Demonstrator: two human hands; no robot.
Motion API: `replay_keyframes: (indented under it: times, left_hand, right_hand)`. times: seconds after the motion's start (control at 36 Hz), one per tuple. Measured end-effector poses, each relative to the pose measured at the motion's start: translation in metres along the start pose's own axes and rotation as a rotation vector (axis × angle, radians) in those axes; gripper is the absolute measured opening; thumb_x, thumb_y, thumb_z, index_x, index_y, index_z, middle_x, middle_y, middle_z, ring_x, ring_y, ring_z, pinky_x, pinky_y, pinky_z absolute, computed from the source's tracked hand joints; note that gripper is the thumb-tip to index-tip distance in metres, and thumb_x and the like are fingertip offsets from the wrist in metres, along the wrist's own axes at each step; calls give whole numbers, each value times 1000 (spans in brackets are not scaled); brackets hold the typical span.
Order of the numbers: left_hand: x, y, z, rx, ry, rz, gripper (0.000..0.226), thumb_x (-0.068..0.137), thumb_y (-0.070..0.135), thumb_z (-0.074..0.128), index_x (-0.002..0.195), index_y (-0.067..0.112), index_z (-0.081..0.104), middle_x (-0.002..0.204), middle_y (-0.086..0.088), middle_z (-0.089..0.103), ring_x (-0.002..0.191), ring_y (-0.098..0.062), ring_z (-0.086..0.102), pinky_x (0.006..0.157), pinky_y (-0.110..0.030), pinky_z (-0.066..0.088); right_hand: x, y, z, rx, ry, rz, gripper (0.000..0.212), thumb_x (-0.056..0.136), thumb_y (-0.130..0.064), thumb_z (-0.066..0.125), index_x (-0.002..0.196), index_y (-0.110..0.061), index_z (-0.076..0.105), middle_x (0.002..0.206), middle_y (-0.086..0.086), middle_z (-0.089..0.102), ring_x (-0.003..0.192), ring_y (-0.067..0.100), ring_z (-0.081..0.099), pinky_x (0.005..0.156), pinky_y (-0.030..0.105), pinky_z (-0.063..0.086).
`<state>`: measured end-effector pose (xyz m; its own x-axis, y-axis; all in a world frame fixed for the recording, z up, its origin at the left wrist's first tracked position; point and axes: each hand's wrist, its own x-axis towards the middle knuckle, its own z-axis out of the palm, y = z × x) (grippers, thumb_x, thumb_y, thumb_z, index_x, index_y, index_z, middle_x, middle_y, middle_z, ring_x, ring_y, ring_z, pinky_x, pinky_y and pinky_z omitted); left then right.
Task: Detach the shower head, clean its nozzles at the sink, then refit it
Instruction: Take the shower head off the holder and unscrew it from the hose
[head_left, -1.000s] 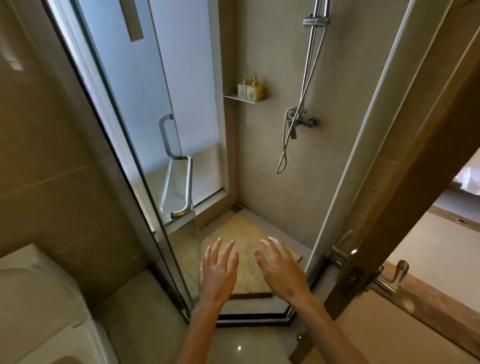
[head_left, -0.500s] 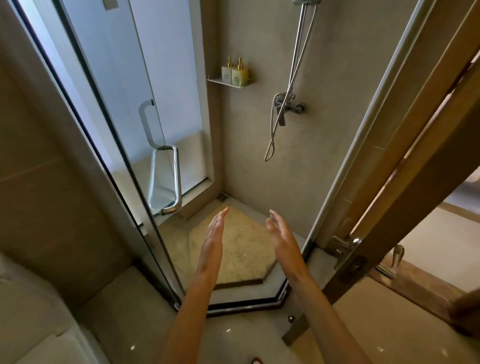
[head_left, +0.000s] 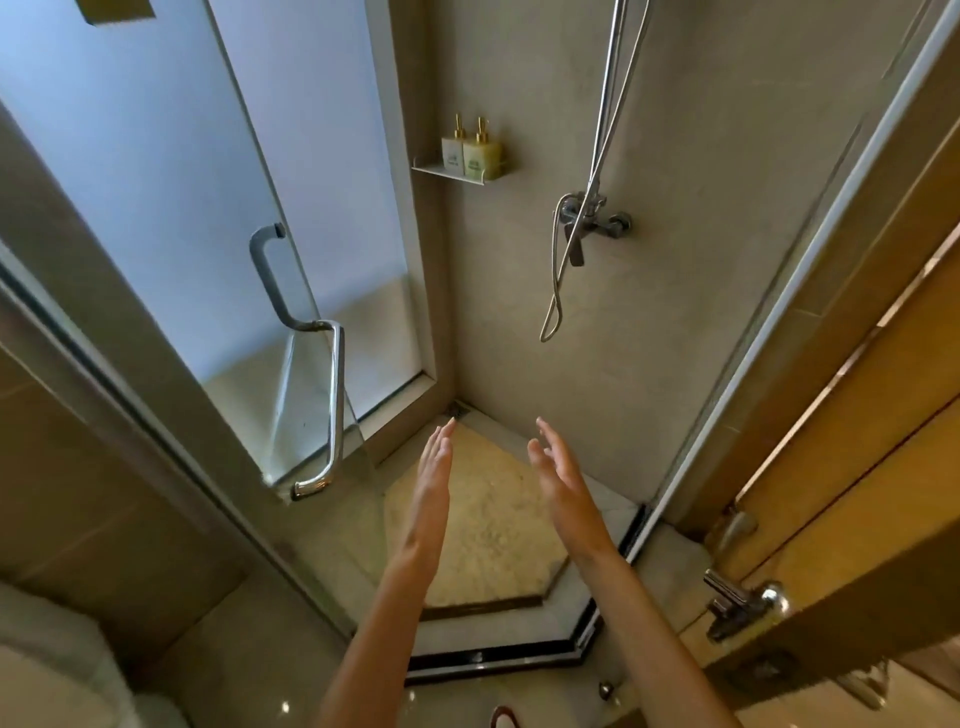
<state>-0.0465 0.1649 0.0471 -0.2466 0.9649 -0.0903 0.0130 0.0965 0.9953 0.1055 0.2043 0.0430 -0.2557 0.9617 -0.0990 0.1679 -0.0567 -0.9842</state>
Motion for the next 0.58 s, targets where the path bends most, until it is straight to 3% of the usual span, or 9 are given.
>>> replay_keyframes:
  times: [0.11, 0.28, 0.44, 0.58]
  left_hand:
    - [33, 5, 8, 1, 12, -9, 61, 90, 66, 27, 148, 46, 30, 162, 19, 19, 149, -3, 16, 124, -51, 16]
    - [75, 16, 16, -31, 47, -5, 37, 91, 63, 27, 128, 63, 33, 160, 21, 19, 149, -3, 16, 124, -48, 15]
    - [108, 17, 19, -28, 106, -16, 45, 102, 52, 22, 146, 47, 32, 162, 19, 20, 150, -4, 15, 124, -52, 14]
    - [132, 21, 26, -36, 126, -28, 44, 101, 52, 22, 145, 48, 31, 162, 17, 20, 150, -6, 15, 124, -52, 14]
  right_hand:
    - [33, -3, -9, 13, -9, 0, 67, 90, -75, 35, 151, -50, 26, 162, -13, 27, 136, 1, 28, 104, 32, 30]
    - [80, -11, -20, 36, -33, 10, 70, 87, -76, 34, 152, -49, 25, 162, -10, 26, 145, 9, 27, 109, 34, 31]
    - [119, -20, -25, 21, -89, 5, 69, 89, -74, 34, 152, -48, 26, 162, -11, 27, 142, 4, 26, 110, 34, 28]
    - [145, -21, -34, 40, -72, 5, 68, 88, -74, 34, 151, -50, 26, 162, -13, 27, 146, 6, 26, 110, 34, 28]
